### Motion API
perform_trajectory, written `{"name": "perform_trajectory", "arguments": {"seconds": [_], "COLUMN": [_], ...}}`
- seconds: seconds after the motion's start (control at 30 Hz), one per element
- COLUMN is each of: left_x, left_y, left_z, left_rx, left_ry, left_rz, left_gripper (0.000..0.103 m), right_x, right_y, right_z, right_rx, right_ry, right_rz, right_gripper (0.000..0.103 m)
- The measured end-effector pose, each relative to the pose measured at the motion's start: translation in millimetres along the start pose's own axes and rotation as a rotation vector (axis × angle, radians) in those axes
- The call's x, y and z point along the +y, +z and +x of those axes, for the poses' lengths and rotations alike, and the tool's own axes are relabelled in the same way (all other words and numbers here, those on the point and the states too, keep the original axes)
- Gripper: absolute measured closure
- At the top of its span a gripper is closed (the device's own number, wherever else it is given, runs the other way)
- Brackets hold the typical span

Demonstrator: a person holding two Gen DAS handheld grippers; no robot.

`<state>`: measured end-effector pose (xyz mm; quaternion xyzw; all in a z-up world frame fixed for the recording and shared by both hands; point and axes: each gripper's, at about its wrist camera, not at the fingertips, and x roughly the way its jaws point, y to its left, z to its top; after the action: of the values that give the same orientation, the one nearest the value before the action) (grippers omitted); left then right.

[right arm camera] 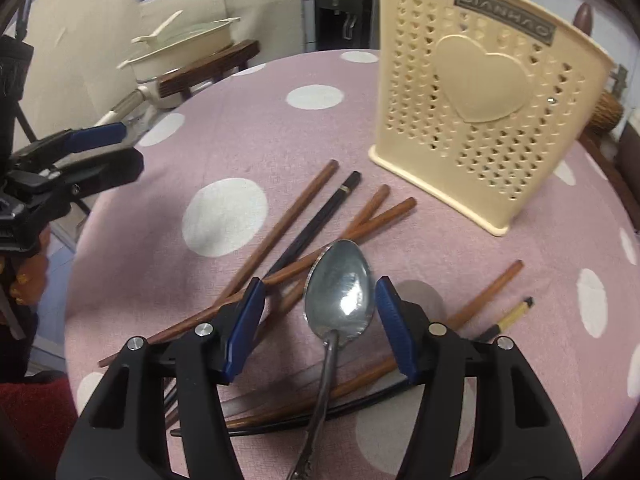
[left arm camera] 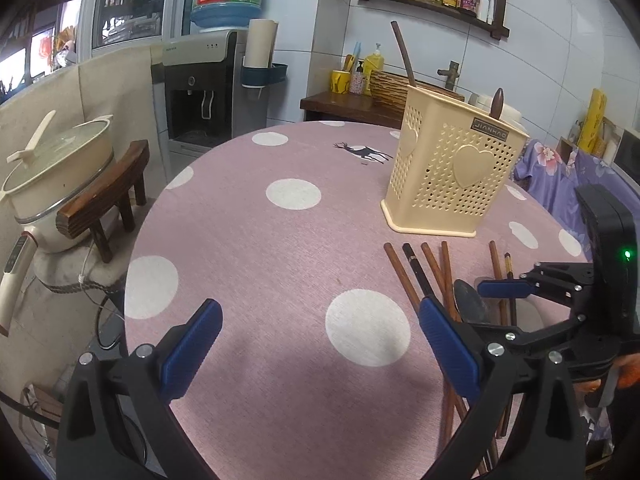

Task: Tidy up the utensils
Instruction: 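Grasp the silver metal spoon by its handle with the right tool, then grasp a wooden chopstick with the left tool while the right tool holds the spoon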

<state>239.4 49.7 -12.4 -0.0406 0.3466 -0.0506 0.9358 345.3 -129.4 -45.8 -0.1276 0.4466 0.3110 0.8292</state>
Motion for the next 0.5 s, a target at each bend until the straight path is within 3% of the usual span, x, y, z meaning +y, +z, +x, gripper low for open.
{"name": "perform_trajectory", "arguments": {"seconds": [0.1,0.33,0.5], "left_x": [-3.1,-9.1,-20.4], "left_y": [-1.1,-0.6,1.0], "left_z": [-0.8,1.1,5.8], "left_rx": [0.001,0.008,0.019], "left_ry": [-0.003,-0.019,-0.027], "left_rz": [0.008,0.013,0.055], "left_gripper": [0.005,0.005,0.006], "right_x": [-7.6,-3.6,-1.6], "right_y": [1.8,-2.1,-3.4], "right_z": [7.2,3.1,-2.3], "right_rx": [0.013,0.002,-0.019], "right_ry": [-0.010,0.007,-0.030], "right_rz": [0.033,0.060,0.078], "right_gripper": [0.045,0.065,0.065]}}
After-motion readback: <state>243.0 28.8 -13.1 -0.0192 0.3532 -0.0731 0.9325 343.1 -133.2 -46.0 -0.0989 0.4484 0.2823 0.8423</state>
